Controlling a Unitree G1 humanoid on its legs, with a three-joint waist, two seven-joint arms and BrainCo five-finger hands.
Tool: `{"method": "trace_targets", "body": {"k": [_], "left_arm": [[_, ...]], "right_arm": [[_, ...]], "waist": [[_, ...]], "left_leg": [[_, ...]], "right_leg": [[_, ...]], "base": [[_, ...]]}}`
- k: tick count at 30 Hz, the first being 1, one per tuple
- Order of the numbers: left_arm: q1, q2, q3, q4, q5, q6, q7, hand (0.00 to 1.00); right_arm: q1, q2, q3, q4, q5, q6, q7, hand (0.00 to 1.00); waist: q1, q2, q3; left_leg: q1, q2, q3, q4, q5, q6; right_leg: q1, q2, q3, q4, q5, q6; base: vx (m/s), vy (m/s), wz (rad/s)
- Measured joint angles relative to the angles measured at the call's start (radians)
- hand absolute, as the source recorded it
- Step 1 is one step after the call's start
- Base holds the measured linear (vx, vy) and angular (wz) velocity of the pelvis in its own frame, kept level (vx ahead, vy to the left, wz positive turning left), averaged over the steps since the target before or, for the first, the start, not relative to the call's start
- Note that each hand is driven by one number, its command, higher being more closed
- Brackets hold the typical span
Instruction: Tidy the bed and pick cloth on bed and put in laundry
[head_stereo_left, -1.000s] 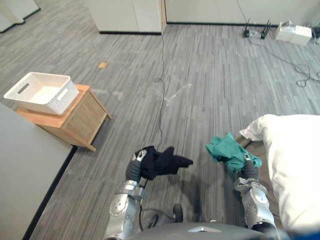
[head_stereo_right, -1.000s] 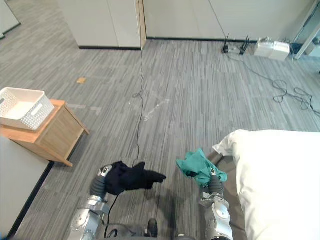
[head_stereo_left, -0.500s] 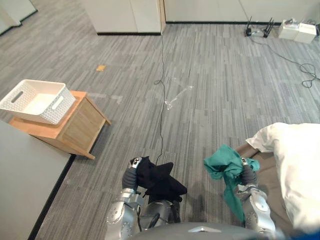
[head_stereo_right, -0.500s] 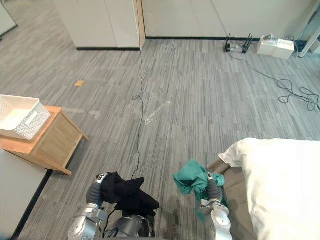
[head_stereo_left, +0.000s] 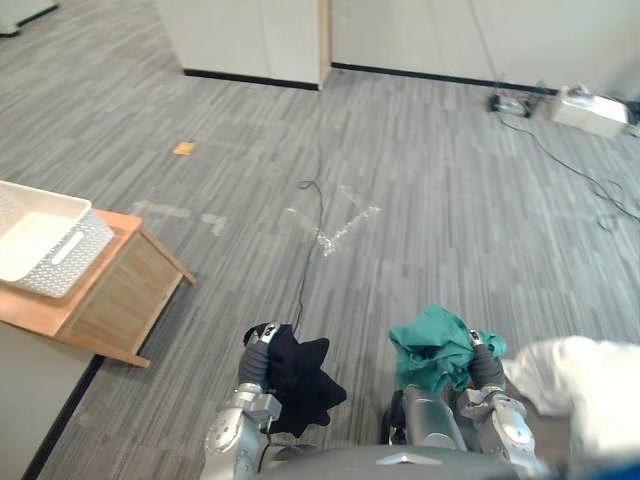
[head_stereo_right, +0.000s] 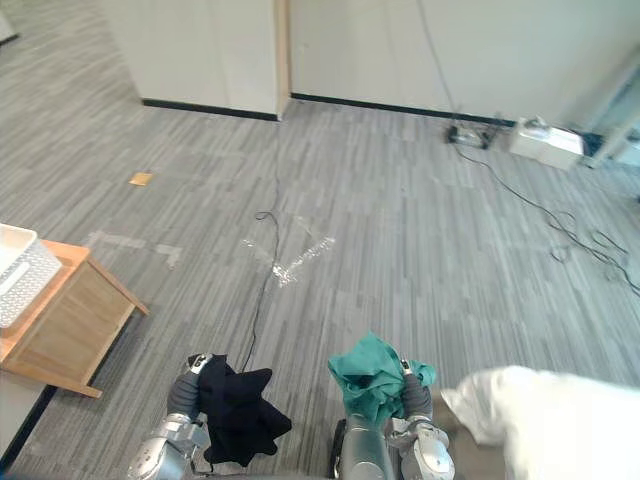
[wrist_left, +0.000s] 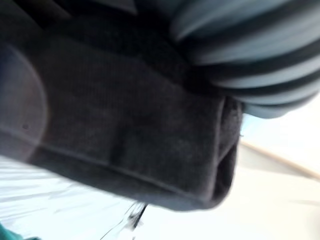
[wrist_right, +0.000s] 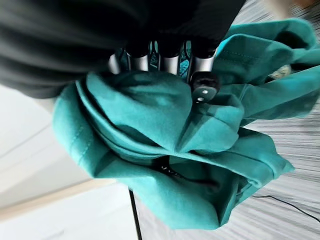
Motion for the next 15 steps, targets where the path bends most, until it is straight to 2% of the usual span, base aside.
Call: {"method": "trace_targets", "body": {"k": [1,2,3,5,6,7,8,9,10,11,12,13,14,15], "left_arm": [[0.019,0.003,0.005,-0.007,0.001,0.0,-0.012,1.0],[0.032,-0.014,0.007,0.0,0.012,0.003,-0.012,1.0],[0.036,-0.018,0.009,-0.001,0.017,0.003,-0.014,1.0],[0.04,-0.048,0.009,-0.002,0.016,0.007,-0.019,1.0],[0.052,-0.062,0.017,-0.015,0.016,0.013,-0.019,1.0],[0.059,-0.069,0.021,-0.028,0.016,0.017,-0.019,1.0],[0.072,-0.083,0.032,-0.055,0.016,0.025,-0.02,1.0],[0.102,-0.096,0.045,-0.075,0.014,0.026,-0.021,1.0],[0.117,-0.103,0.047,-0.082,0.0,0.027,-0.026,1.0],[0.117,-0.104,0.047,-0.084,-0.006,0.028,-0.034,1.0],[0.118,-0.104,0.048,-0.084,-0.007,0.029,-0.036,1.0],[0.122,-0.104,0.049,-0.086,-0.014,0.03,-0.042,1.0],[0.121,-0.105,0.049,-0.087,-0.015,0.031,-0.043,1.0],[0.121,-0.105,0.049,-0.087,-0.017,0.031,-0.043,1.0]], "right_arm": [[0.017,0.002,0.005,-0.031,0.001,-0.008,-0.002,1.0],[-0.002,-0.001,0.005,-0.034,0.001,-0.007,-0.003,1.0],[-0.006,-0.007,0.004,-0.042,0.001,-0.007,-0.002,1.0],[-0.001,-0.005,0.005,-0.08,0.001,-0.007,0.009,1.0],[-0.001,-0.005,0.007,-0.093,0.0,-0.003,0.02,1.0],[-0.002,-0.006,0.007,-0.103,0.0,-0.001,0.026,1.0],[0.005,-0.008,0.009,-0.131,-0.001,0.001,0.04,1.0],[0.019,-0.005,0.017,-0.158,-0.003,0.002,0.057,1.0],[0.03,-0.009,0.014,-0.175,-0.009,0.002,0.081,1.0],[0.026,-0.031,-0.005,-0.163,-0.026,0.001,0.108,1.0],[0.022,-0.036,-0.017,-0.15,-0.028,-0.002,0.123,1.0],[0.003,-0.054,-0.043,-0.101,-0.03,-0.018,0.169,1.0],[-0.016,-0.066,-0.07,-0.049,-0.029,-0.048,0.211,1.0],[-0.019,-0.07,-0.076,-0.042,-0.03,-0.055,0.218,1.0]], "waist": [[0.002,-0.005,-0.004],[0.017,0.04,-0.001],[0.017,0.044,-0.003],[0.01,0.058,-0.004],[0.01,0.063,-0.002],[0.01,0.066,0.001],[0.013,0.072,0.007],[0.027,0.067,0.01],[0.028,0.068,0.009],[0.033,0.057,0.01],[0.035,0.054,0.01],[0.051,0.05,0.009],[0.071,0.051,0.009],[0.075,0.051,0.009]], "left_leg": [[0.038,0.024,0.0,0.034,-0.066,-0.029],[0.058,0.071,0.003,0.065,-0.079,-0.048],[0.052,0.079,0.002,0.087,-0.074,-0.053],[0.032,0.104,-0.004,0.22,-0.028,-0.05],[-0.023,0.131,-0.008,0.378,0.039,-0.041],[-0.058,0.145,-0.011,0.461,0.087,-0.043],[-0.133,0.174,-0.018,0.623,0.239,-0.045],[-0.211,0.204,-0.03,0.767,0.417,-0.073],[-0.315,0.227,-0.032,0.934,0.387,-0.074],[-0.42,0.219,-0.021,1.038,0.295,-0.052],[-0.446,0.212,-0.015,1.043,0.271,-0.048],[-0.5,0.191,0.007,1.013,0.213,-0.049],[-0.551,0.16,0.041,0.918,0.15,-0.065],[-0.562,0.152,0.055,0.881,0.133,-0.069]], "right_leg": [[0.017,0.006,-0.001,-0.025,0.18,-0.041],[0.01,0.039,-0.02,0.058,0.123,-0.091],[-0.001,0.039,-0.022,0.096,0.093,-0.105],[-0.003,0.044,-0.045,0.224,-0.045,-0.12],[0.033,0.072,-0.054,0.23,-0.091,-0.123],[0.051,0.083,-0.054,0.224,-0.107,-0.128],[0.098,0.108,-0.057,0.204,-0.132,-0.135],[0.148,0.133,-0.055,0.174,-0.148,-0.146],[0.202,0.149,-0.054,0.148,-0.173,-0.161],[0.266,0.151,-0.051,0.108,-0.193,-0.161],[0.289,0.151,-0.049,0.09,-0.197,-0.162],[0.344,0.151,-0.042,0.04,-0.2,-0.162],[0.398,0.149,-0.035,-0.008,-0.195,-0.161],[0.414,0.148,-0.035,-0.021,-0.196,-0.161]], "base": [[0.66,-0.368,0.18],[0.55,-0.309,0.05],[0.53,-0.316,-0.06],[0.52,-0.336,0.15],[0.5,-0.332,0.04],[0.37,-0.254,-0.14],[0.36,-0.206,-0.17],[0.48,-0.219,-0.17],[0.66,-0.28,-0.09],[0.47,-0.189,-0.01],[0.47,-0.173,-0.05],[0.41,-0.099,-0.17],[0.61,-0.119,-0.18],[0.52,-0.061,-0.1]]}}
